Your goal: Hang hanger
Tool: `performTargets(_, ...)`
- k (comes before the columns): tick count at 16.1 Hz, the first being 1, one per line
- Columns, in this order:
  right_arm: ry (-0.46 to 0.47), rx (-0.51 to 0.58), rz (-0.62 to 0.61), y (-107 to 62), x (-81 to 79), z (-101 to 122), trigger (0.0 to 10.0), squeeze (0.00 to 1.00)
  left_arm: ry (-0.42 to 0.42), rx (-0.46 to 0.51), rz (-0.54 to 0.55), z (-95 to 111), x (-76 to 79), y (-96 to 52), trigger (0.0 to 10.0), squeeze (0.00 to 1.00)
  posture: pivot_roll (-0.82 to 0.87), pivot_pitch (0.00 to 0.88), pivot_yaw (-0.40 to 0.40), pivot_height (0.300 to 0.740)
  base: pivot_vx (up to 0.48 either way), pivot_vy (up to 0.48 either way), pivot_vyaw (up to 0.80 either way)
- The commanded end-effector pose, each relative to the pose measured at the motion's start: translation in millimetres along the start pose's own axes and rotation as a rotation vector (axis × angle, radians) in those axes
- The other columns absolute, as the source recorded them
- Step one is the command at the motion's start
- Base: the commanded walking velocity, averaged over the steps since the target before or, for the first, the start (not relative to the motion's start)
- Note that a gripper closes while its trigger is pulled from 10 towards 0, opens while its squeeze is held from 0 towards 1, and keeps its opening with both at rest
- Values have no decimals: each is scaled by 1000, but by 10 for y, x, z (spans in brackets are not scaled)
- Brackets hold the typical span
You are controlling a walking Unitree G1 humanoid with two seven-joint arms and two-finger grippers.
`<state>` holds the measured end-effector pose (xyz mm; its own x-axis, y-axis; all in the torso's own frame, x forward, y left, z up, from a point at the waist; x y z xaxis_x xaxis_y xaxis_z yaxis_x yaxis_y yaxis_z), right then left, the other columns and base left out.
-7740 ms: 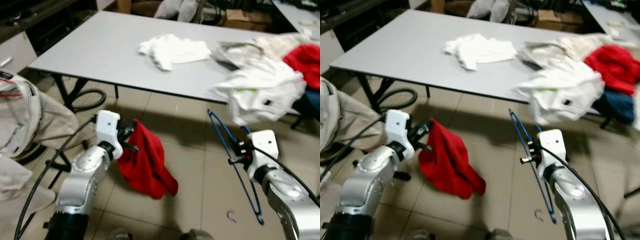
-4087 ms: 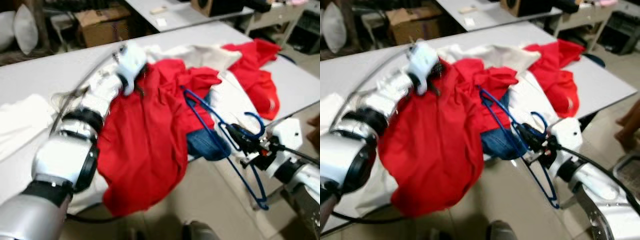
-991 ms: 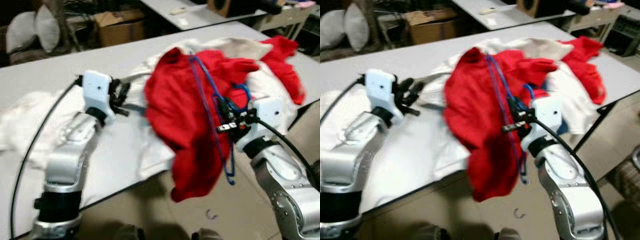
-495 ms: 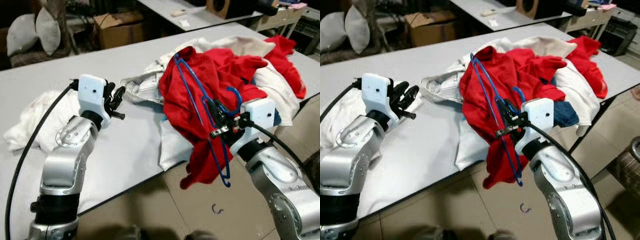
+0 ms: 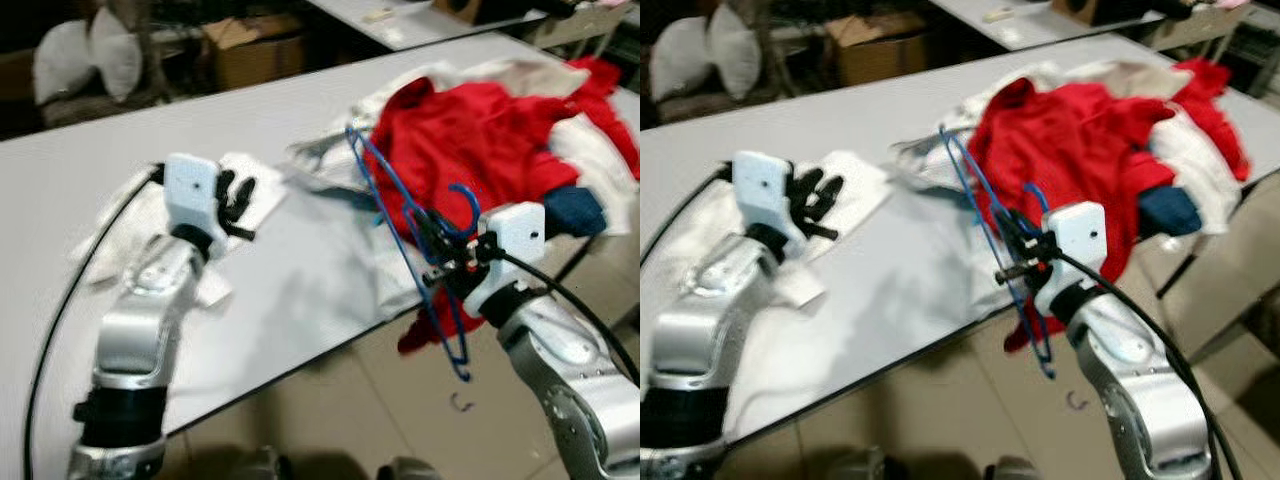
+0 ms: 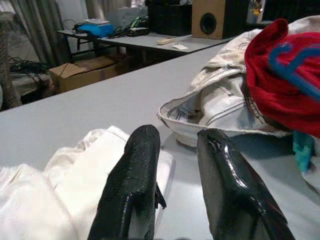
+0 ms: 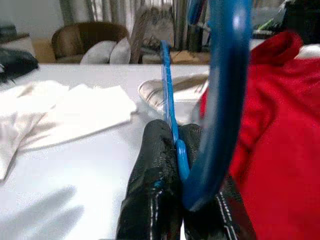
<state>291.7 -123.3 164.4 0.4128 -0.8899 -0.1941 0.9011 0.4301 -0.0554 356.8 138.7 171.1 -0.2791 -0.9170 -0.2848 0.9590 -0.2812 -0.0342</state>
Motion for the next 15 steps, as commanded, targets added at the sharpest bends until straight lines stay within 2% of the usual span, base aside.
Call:
performTargets(1,3,8,21,11,-20,15,10000,0,20,-9,30,-18,-67,-25,10000,0,-65,0,-7,740,0,292,0)
performTargets(5,-4,-23,23,48,-19,-67,10000,0,28,-9,49,-16,-125,-21,10000,0,-61,0,-14,740,0,293,0)
performTargets(9,18,-36,-60,3,137,-162,10000,0,58,-15,11,-45,-18,1,10000,0,-67,0,-6,740,0,0,0)
performTargets(11,0,-34,-76,-24,170,-171,10000,0,33,-23,24,-74,-10,6,10000,0,-71,0,0,740,0,-480,0)
performTargets(15,11,-42,-106,-93,247,-183,10000,0,12,-34,16,-131,10,-24,10000,0,-85,0,14,740,0,0,0)
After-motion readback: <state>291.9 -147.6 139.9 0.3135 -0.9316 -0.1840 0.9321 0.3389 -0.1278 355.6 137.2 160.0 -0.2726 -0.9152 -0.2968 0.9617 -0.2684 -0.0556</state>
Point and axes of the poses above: a point about 5 cm out from each wrist's last joint towards the gripper, its own y axis pointing out of the wrist towards the gripper, its own z axis along the axis of the wrist's last joint, x = y × z, the point moved 6 cm from there along y, pointing out of the wrist towards the gripper, and after that the axes turned 12 degrees about y, right-handed, at the moved point
